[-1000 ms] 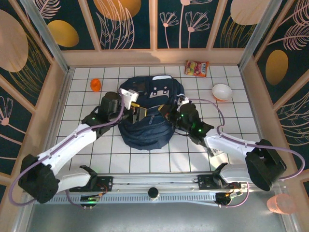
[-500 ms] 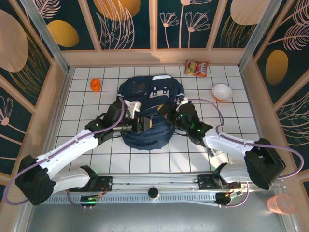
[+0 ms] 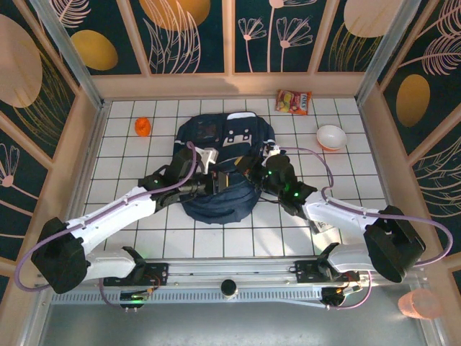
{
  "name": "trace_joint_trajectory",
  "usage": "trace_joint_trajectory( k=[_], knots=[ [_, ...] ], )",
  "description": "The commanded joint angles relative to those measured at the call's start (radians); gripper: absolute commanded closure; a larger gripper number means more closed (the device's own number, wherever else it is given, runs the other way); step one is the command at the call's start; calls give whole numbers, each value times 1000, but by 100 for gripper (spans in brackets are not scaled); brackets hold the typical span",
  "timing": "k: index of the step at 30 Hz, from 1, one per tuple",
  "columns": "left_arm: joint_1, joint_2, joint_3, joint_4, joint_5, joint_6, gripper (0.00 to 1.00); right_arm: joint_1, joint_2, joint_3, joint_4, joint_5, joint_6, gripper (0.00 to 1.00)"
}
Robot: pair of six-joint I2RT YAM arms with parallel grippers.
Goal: Pack the student bag
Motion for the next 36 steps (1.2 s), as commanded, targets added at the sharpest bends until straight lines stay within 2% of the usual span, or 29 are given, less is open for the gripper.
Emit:
trace_joint_trajectory(
  k=[1,6,8,9,12,14,18,20,22,24,32,36],
  knots=[
    [-3,10,57,-72,-118,58,100,-27,-32,63,41,-27,-69,100],
    [3,-65,-29,-156,-243,81,100,-167,-102,99,-131,-207,-158,100],
    [20,-106,-80,-162,-271,80,100,-216,-132,101,-177,-293,-182,100],
    [32,-128,-107,-163,-284,78,100,-278,-142,101,-195,-345,-192,100],
    [84,-180,-171,-131,-276,70,100,-365,-147,120,-269,-444,-222,100],
    [95,-195,-186,-76,-235,80,100,-370,-140,134,-282,-461,-235,100],
    [95,-161,-176,104,45,77,98,-361,-125,122,-203,-482,-187,100],
    [90,-133,-153,135,117,45,82,-348,-119,132,-191,-463,-177,100],
    [66,-114,-126,135,138,33,66,-328,-112,146,-186,-433,-171,100],
    [43,-105,-113,137,154,35,58,-307,-101,161,-179,-423,-168,100],
    [-4,4,-106,155,245,35,44,-246,-69,183,-169,-389,-150,100],
    [-9,31,-103,187,175,42,39,-229,-69,187,-161,-364,-135,100]
  ],
)
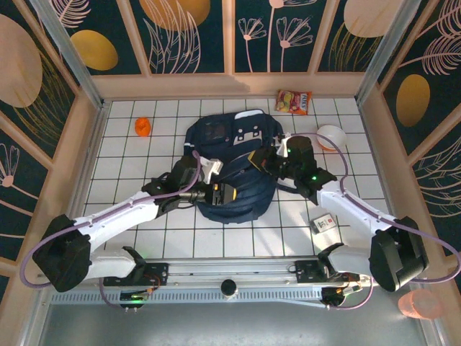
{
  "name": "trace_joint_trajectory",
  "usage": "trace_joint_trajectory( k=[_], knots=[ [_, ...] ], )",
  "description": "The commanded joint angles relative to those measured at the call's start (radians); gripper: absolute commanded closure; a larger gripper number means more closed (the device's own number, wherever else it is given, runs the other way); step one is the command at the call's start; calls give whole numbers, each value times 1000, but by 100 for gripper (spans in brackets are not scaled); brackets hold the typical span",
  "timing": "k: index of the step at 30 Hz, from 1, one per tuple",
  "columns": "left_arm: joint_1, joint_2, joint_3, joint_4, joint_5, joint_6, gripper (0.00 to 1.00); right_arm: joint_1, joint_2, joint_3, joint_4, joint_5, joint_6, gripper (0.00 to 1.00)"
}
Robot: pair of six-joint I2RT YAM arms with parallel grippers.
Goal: Pack the student bag
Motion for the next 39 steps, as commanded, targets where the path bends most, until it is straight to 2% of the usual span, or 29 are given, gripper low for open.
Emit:
trace_joint_trajectory(
  k=[1,5,10,13,17,19,24,26,30,33,36,37,39],
  knots=[
    [-6,18,23,72,-39,12,38,36,-11,71,148,13,13,100],
    [-6,45,57,133,-103,47,31,67,-8,79,145,24,23,100],
    [-5,43,74,258,-107,64,33,86,-6,85,138,34,25,100],
    [-5,59,64,327,-59,61,36,89,-3,85,141,34,23,100],
    [-5,72,64,436,79,38,44,88,-1,86,142,32,21,100],
    [-5,65,58,484,113,26,47,88,-3,85,138,34,18,100],
    [-5,55,48,393,20,71,52,86,-11,82,128,46,9,100],
    [-6,66,48,332,-54,58,53,85,-12,81,126,46,8,100],
    [-4,106,80,193,-138,59,48,86,-19,84,104,53,3,100],
    [-6,125,102,142,-148,35,40,86,-25,90,84,64,-3,100],
    [-6,125,99,160,-128,-12,35,88,-27,91,79,72,-1,100],
    [-6,125,99,163,-132,-26,36,88,-27,92,81,72,-1,100],
    [-5,127,99,160,-158,-40,44,90,-29,91,81,74,-1,100]
  ],
)
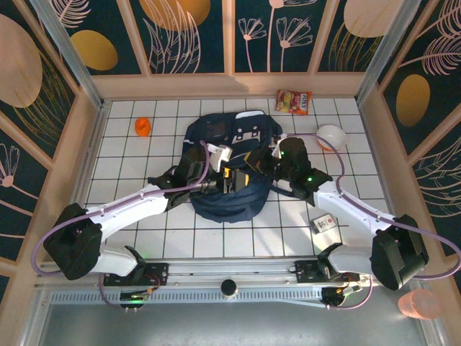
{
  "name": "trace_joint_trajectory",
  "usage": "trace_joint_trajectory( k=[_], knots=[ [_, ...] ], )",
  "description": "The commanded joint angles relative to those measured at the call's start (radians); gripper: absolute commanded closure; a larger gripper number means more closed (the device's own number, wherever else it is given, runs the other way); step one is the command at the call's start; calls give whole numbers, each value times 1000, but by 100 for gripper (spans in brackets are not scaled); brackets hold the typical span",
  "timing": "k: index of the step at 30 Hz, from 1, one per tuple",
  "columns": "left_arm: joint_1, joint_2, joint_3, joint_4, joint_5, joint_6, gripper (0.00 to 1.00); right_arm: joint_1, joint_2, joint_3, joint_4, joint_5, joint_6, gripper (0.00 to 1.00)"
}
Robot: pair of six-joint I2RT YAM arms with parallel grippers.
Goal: Pack the student bag
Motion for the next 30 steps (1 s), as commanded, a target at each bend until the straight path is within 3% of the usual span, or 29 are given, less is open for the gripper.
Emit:
trace_joint_trajectory(
  k=[1,5,9,12,20,23,30],
  knots=[
    [16,22,11,-49,-106,-35,48,19,-35,71,101,-22,-29,100],
    [17,51,33,-94,-171,-39,50,23,-35,76,100,-21,-29,100],
    [16,61,52,-85,-131,-63,35,30,-39,89,58,-4,-42,100],
    [17,26,28,-55,-110,-100,32,28,-52,81,48,12,-41,100],
    [17,-48,-17,-76,-163,-291,34,29,-60,83,62,2,-28,100],
    [17,-37,-8,-93,-163,-305,36,29,-60,82,77,-2,-21,100],
    [15,4,30,-6,-32,-355,35,33,-65,84,109,-7,4,100]
  ],
)
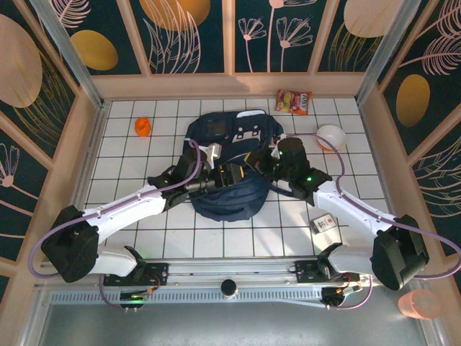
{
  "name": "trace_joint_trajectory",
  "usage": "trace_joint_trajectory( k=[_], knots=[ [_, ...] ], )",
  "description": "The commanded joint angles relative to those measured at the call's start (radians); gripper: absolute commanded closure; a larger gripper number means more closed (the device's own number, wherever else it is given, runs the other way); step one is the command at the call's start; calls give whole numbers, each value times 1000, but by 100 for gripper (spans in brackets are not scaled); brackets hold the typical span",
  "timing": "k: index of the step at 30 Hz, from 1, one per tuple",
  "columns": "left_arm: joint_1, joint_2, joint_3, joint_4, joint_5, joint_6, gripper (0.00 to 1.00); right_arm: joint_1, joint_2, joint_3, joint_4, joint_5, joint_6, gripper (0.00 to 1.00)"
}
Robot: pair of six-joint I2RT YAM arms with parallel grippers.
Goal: Pack the student bag
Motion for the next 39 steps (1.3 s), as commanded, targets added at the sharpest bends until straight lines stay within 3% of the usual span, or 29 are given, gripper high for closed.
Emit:
trace_joint_trajectory(
  k=[1,10,15,24,27,29,32,39],
  knots=[
    [7,24,36,53,59,-55,35,21,-67,71,154,-43,8,100],
    [4,47,106,-44,-28,-15,40,80,-81,119,240,-38,-1,100],
    [4,47,120,-41,-86,0,49,84,-67,100,285,-58,21,100],
    [7,12,95,-82,-129,29,67,61,-107,108,96,23,-48,100],
    [6,-25,57,-13,-104,14,63,51,-122,89,87,19,-43,100],
    [7,-42,25,69,-59,-38,53,49,-122,78,97,9,-35,100],
    [4,-26,20,110,-4,-109,46,49,-111,79,113,-5,-25,100],
    [-1,6,55,9,4,-211,49,48,-92,87,132,4,-12,100]
  ],
)
